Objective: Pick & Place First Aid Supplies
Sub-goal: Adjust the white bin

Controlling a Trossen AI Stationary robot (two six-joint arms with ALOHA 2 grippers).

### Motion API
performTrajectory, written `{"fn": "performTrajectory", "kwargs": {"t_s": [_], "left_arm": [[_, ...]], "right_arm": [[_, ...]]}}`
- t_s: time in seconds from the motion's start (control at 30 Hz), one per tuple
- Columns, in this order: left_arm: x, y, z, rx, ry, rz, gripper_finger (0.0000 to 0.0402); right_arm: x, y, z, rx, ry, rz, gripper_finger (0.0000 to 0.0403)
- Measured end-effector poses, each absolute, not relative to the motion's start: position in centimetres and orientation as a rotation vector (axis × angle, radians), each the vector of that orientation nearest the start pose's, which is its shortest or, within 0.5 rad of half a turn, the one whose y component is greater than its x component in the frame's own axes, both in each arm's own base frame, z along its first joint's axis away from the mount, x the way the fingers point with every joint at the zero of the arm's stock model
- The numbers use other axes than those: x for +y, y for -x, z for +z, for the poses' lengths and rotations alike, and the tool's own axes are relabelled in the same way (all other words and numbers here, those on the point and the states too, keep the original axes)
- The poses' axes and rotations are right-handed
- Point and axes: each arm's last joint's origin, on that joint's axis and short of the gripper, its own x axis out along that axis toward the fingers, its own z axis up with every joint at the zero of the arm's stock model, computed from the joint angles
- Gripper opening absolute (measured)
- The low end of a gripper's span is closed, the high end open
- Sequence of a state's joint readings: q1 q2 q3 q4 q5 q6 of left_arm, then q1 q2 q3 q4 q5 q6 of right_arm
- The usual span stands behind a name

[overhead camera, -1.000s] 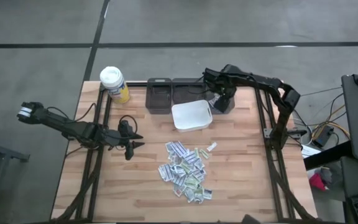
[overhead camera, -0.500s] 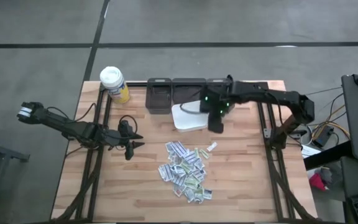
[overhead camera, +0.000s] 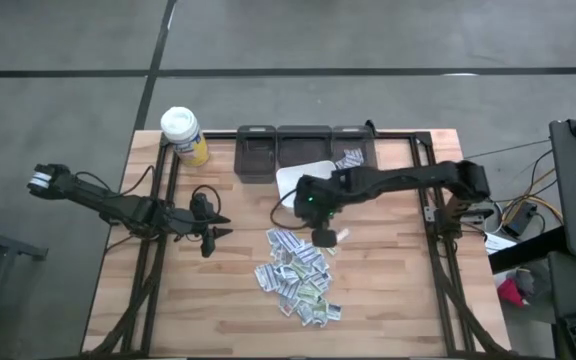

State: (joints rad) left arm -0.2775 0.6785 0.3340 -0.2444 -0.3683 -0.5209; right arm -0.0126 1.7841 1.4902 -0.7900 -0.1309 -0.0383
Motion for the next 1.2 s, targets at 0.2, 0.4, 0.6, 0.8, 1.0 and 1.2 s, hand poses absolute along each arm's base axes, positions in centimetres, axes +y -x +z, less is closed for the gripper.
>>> {"fn": "performTrajectory", "kwargs": {"t_s": [0.2,0.4,0.6,0.8,1.0,1.2], "left_arm": [[-2.9,-14.1,19.0,0.519,0.320,0.230,0.0161],[-2.9,-14.1,19.0,0.520,0.319,0.230,0.0161],[-2.9,-14.1,19.0,0.522,0.317,0.230,0.0161],[-2.9,-14.1,18.9,0.524,0.316,0.230,0.0161],[-2.9,-14.0,18.6,0.533,0.313,0.233,0.0161],[-2.9,-14.0,18.6,0.533,0.314,0.233,0.0161]], "right_arm": [[-0.6,-39.4,22.3,1.145,-0.036,0.124,0.0043],[-2.5,-41.0,19.9,1.172,-0.046,0.065,0.0044],[-4.1,-41.9,18.5,1.195,-0.054,0.045,0.0044],[-5.3,-42.2,18.6,1.168,-0.050,0.014,0.0043],[-6.5,-42.4,19.1,1.132,-0.036,-0.043,0.0043],[-6.3,-42.3,20.4,1.105,-0.054,-0.001,0.0043]]}}
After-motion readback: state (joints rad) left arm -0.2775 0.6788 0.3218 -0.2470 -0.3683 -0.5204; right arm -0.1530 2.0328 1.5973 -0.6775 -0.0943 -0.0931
